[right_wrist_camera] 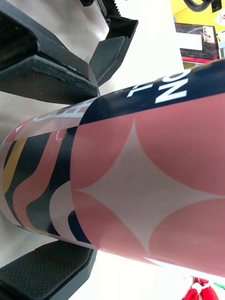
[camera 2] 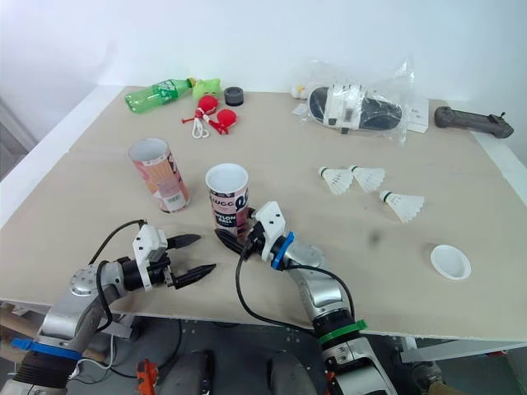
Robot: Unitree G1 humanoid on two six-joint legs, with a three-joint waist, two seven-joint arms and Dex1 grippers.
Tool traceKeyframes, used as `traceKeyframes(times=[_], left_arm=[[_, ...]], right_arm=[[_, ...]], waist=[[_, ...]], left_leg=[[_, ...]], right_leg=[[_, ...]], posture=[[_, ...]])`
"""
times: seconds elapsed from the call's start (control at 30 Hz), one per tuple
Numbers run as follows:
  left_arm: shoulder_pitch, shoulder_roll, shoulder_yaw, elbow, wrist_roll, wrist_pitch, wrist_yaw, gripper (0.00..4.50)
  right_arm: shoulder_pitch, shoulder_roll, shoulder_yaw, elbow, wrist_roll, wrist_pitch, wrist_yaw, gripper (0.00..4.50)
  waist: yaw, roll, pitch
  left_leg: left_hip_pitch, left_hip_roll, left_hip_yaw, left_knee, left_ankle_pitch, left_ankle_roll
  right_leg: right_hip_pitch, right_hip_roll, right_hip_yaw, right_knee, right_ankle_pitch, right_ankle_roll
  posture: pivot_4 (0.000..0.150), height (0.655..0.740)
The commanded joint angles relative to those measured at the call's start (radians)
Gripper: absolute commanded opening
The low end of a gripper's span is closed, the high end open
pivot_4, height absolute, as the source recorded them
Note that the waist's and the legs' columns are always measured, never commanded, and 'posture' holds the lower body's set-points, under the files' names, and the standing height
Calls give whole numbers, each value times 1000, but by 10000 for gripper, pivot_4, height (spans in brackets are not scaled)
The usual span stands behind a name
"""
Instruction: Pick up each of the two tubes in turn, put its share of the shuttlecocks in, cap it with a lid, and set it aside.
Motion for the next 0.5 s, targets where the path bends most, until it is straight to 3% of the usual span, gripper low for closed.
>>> traceKeyframes(times=[0.03,0.17,0.33,0.5], left_arm=[[-14,-6,15,-35,-7,-16,14,44925],[-26,-10,11,-35,-5,-14,25,44925],[-38,-15,8,-27,-6,-12,27,45000],[-50,-21,5,-21,-1,-10,27,45000]], right_arm=[[-18,1,-11,-26,7,-13,11,44900],[-8,-6,-16,-50,13,-1,13,44900],[2,-8,-12,-63,13,13,14,32317],[-1,-6,-21,-74,20,25,7,32317]], waist=[[0,0,0],[0,0,0],[0,0,0],[0,0,0]], left_leg=[[0,0,0,0,0,0],[0,0,0,0,0,0],[0,0,0,0,0,0],[0,0,0,0,0,0]], right_leg=[[0,0,0,0,0,0],[0,0,0,0,0,0],[0,0,0,0,0,0],[0,0,0,0,0,0]], posture=[[1500,7400],[1500,7400],[1500,7400],[1500,7400]])
